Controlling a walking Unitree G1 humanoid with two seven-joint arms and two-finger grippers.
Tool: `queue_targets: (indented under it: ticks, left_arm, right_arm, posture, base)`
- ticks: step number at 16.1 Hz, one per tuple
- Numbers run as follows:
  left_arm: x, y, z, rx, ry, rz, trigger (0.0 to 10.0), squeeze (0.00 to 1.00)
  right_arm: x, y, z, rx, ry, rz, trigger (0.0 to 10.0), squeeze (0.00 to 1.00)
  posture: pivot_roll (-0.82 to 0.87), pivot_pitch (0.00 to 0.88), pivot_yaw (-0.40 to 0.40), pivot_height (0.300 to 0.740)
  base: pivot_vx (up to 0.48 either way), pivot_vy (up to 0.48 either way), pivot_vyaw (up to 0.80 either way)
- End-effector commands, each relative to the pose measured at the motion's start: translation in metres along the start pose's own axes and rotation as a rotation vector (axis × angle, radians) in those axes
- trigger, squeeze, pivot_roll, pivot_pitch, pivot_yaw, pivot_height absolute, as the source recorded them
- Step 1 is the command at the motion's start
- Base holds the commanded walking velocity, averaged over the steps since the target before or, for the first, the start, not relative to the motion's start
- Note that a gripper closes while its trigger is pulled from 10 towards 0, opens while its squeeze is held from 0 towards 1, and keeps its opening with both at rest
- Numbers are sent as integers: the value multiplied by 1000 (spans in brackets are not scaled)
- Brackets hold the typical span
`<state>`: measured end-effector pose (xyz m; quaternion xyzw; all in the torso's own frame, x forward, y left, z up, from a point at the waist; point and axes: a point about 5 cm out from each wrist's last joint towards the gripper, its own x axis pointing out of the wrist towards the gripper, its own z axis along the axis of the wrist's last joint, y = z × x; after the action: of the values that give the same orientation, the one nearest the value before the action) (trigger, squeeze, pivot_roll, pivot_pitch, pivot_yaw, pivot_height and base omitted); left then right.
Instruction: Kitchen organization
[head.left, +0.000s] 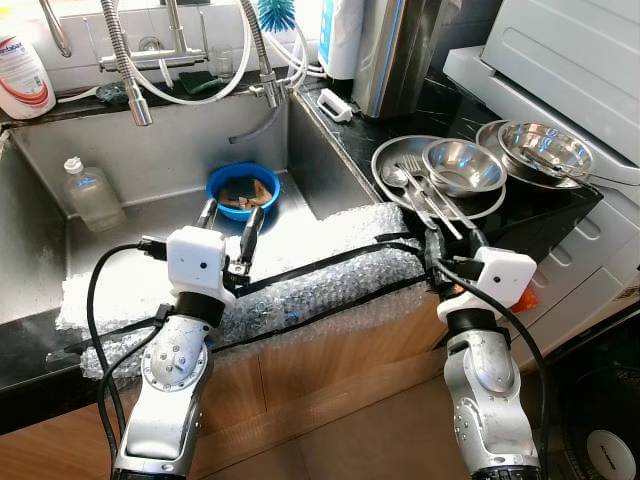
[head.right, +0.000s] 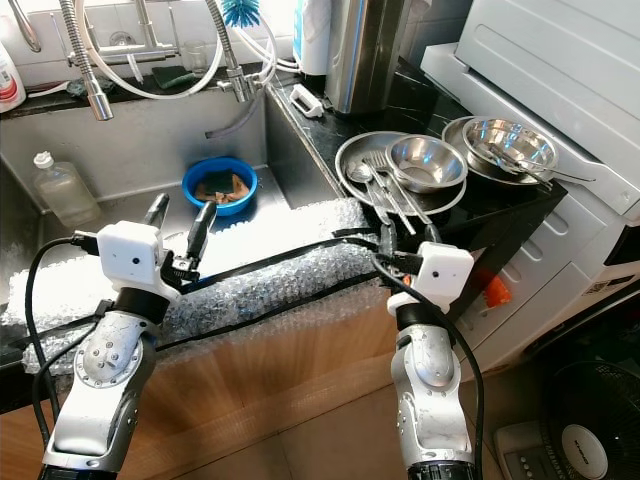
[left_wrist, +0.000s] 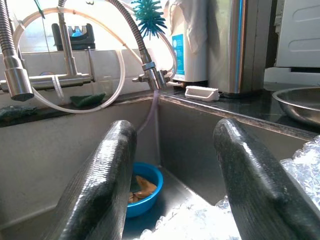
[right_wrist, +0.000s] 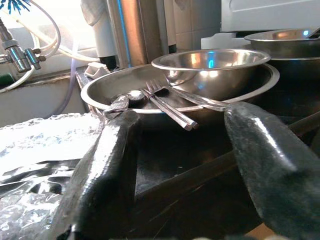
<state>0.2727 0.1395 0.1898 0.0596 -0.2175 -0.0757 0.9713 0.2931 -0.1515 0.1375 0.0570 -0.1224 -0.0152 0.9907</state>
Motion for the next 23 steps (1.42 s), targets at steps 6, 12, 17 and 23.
queue_targets:
  ticks: [6, 12, 17, 23]
  left_arm:
    - [1, -5, -2, 5, 6, -19, 10000, 0]
    - [1, -4, -2, 5, 7, -17, 10000, 0]
    - [1, -5, -3, 5, 9, -17, 10000, 0]
    - [1, -4, -4, 10, 11, -15, 10000, 0]
  right_arm:
    - [0, -2, -3, -10, 20, -12, 10000, 0]
    - [1, -2, -3, -10, 20, -14, 0, 0]
    - [2, -2, -3, -10, 19, -14, 0, 0]
    - [3, -1, -1, -14, 10, -7, 10000, 0]
  posture:
    - [58, 116, -86, 740]
    - [57, 117, -87, 740]
    - [60, 115, -89, 740]
    - [59, 116, -90, 740]
  base:
    - [0, 0, 0]
    - [0, 0, 0]
    - [0, 0, 0]
    - [0, 0, 0]
